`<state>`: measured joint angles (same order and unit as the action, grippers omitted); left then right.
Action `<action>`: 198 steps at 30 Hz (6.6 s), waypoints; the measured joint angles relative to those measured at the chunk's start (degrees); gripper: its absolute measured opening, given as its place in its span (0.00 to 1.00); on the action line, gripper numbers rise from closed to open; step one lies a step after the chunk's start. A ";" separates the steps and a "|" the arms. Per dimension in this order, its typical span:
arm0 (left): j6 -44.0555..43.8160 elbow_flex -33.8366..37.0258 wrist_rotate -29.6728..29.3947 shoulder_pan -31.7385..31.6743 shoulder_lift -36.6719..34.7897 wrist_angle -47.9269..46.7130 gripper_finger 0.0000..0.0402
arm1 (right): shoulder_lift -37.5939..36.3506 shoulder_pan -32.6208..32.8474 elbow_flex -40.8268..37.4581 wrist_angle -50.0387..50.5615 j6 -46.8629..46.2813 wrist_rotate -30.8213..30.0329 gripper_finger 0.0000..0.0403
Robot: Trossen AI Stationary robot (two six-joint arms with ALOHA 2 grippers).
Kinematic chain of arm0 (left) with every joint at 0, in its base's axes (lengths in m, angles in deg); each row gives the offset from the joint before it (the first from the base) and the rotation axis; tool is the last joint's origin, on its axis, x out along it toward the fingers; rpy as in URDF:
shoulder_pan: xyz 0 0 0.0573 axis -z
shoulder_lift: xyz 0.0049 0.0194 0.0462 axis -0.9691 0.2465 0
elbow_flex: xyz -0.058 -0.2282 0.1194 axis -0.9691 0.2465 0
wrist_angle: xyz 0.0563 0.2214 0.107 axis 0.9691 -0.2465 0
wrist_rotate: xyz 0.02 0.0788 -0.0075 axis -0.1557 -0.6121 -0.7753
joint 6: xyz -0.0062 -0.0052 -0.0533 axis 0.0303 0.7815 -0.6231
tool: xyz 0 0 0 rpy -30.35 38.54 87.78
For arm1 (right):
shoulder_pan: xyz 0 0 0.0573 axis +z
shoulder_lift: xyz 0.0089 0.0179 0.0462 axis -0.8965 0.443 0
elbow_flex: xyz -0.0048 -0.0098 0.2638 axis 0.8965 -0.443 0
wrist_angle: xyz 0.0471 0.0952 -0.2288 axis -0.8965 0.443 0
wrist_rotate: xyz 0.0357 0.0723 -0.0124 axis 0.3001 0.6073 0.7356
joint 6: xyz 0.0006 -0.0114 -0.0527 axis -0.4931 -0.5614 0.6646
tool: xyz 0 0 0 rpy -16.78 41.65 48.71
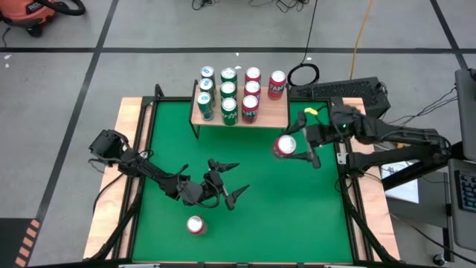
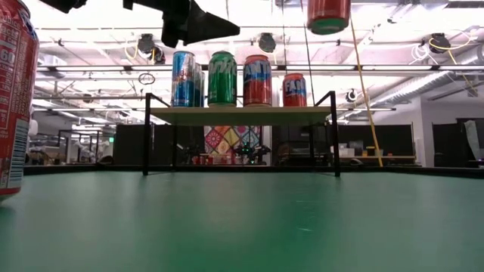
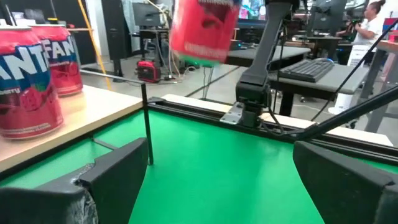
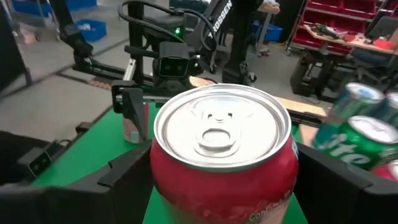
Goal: Place canned beverage on shelf
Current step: Put the orange soda can on the shelf aligned with the other orange soda can
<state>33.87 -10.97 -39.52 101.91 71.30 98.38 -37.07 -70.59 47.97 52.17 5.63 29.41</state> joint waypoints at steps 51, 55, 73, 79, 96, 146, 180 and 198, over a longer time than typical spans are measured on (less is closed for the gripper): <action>-0.05 0.00 3.77 -2.59 0.02 -3.82 0.98 | 27.61 -44.52 16.14 19.17 27.84 42.78 0.77; 0.03 0.00 3.77 -2.64 0.02 -3.84 0.98 | 27.01 -44.53 15.70 20.31 28.08 41.42 0.77; 0.27 0.00 4.16 -3.31 0.02 -3.84 0.98 | 26.63 -46.20 2.81 -2.26 19.02 40.54 0.77; 0.24 0.00 4.19 -3.29 0.02 -3.82 0.98 | 26.63 -47.12 2.81 -2.06 18.74 40.52 0.77; -0.02 0.00 5.45 -3.33 0.02 -3.82 0.98 | 26.65 -47.16 2.65 -2.59 17.82 32.48 0.96; 1.49 0.00 6.72 -7.11 0.04 -3.29 0.98 | 2.42 -27.99 -13.19 -3.67 -4.12 -3.11 0.34; 1.47 0.00 7.11 -7.09 0.04 -4.71 0.98 | 12.93 -27.12 -13.13 -8.35 -0.93 -10.58 0.21; 1.45 0.00 7.14 -7.05 0.04 -4.85 0.98 | 13.13 -26.40 -13.13 -11.46 0.01 -13.18 0.21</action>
<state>35.32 -10.97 -32.38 94.86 71.34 93.53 -23.93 -96.98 34.85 40.70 5.64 16.23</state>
